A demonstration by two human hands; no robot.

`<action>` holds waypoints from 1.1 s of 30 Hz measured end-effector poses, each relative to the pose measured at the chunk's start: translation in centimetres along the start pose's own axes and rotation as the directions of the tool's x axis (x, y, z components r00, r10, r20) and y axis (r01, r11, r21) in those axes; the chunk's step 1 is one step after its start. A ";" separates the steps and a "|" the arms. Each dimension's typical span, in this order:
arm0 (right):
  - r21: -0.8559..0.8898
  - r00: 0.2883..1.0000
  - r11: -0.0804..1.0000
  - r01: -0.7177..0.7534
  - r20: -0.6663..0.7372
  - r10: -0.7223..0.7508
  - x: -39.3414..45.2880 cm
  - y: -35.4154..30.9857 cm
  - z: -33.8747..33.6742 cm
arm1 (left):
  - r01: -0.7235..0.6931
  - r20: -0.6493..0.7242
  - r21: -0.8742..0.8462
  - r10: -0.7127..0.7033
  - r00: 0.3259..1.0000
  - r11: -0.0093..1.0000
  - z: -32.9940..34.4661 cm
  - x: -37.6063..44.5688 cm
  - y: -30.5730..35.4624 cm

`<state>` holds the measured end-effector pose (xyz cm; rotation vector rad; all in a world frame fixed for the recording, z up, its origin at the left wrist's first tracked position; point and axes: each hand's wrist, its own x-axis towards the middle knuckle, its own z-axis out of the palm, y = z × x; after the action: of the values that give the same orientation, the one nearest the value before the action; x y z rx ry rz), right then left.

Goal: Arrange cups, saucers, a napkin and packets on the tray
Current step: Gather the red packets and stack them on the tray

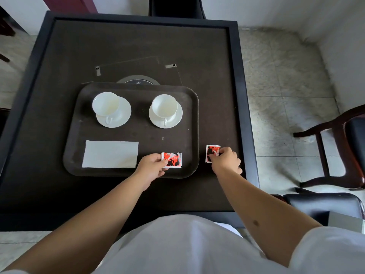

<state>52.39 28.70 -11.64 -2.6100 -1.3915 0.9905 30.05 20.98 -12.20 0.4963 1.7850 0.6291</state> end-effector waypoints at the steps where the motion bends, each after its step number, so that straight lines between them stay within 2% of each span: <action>1: 0.052 1.000 0.998 0.018 0.002 -0.018 0.1 0.0 -0.1 | 0.002 0.000 -0.002 -0.002 1.000 1.000 0.0 0.0 0.0; 4: 0.352 0.990 0.926 0.139 -0.079 -0.119 -0.4 0.1 -0.5 | 0.003 0.007 -0.007 -0.003 1.000 1.000 -0.1 0.1 -0.1; 6: 0.445 0.971 0.864 0.236 -0.143 -0.192 -1.4 -0.3 -1.0 | 0.003 0.014 -0.013 -0.003 1.000 1.000 -0.1 0.1 -0.2; 8: 0.473 0.950 0.825 0.310 -0.115 -0.291 -2.2 -1.0 -1.1 | -0.001 0.023 -0.025 0.002 1.000 1.000 -0.1 0.1 -0.3; 12: 0.439 0.848 0.797 0.415 0.131 -0.514 -3.8 -2.8 0.0 | -0.002 0.064 -0.102 0.009 0.998 0.995 -0.2 0.0 -0.2; 15: 0.365 0.763 0.786 0.499 0.245 -0.598 -4.9 -3.8 1.1 | -0.008 0.112 -0.128 0.023 0.993 0.992 -0.4 -0.5 0.0; 20: 0.278 0.722 0.769 0.576 0.269 -0.638 -5.2 -4.4 1.5 | -0.007 0.158 -0.177 0.036 0.987 0.984 -1.1 -1.3 -0.3; 23: 0.191 0.625 0.668 0.719 0.241 -0.743 -5.5 -4.3 1.6 | -0.004 0.187 -0.210 0.044 0.981 0.978 -1.3 -1.8 -0.8; 25: 0.178 0.583 0.625 0.760 0.238 -0.777 -5.8 -4.1 1.9 | -0.004 0.209 -0.245 0.056 0.976 0.970 -1.1 -1.9 -0.9; 30: 0.180 0.621 0.640 0.747 0.155 -0.768 -6.3 -3.4 2.4 | -0.028 0.228 -0.233 0.082 0.970 0.972 -0.7 -2.1 -0.8; 33: 0.250 0.732 0.739 0.625 0.139 -0.667 -6.0 -3.0 2.3 | -0.047 0.204 -0.225 0.095 0.974 0.973 -0.9 -2.1 -0.7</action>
<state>46.53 25.39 -9.43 -1.6748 -1.9435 1.2186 29.81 19.03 -10.91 0.4604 1.4799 0.7826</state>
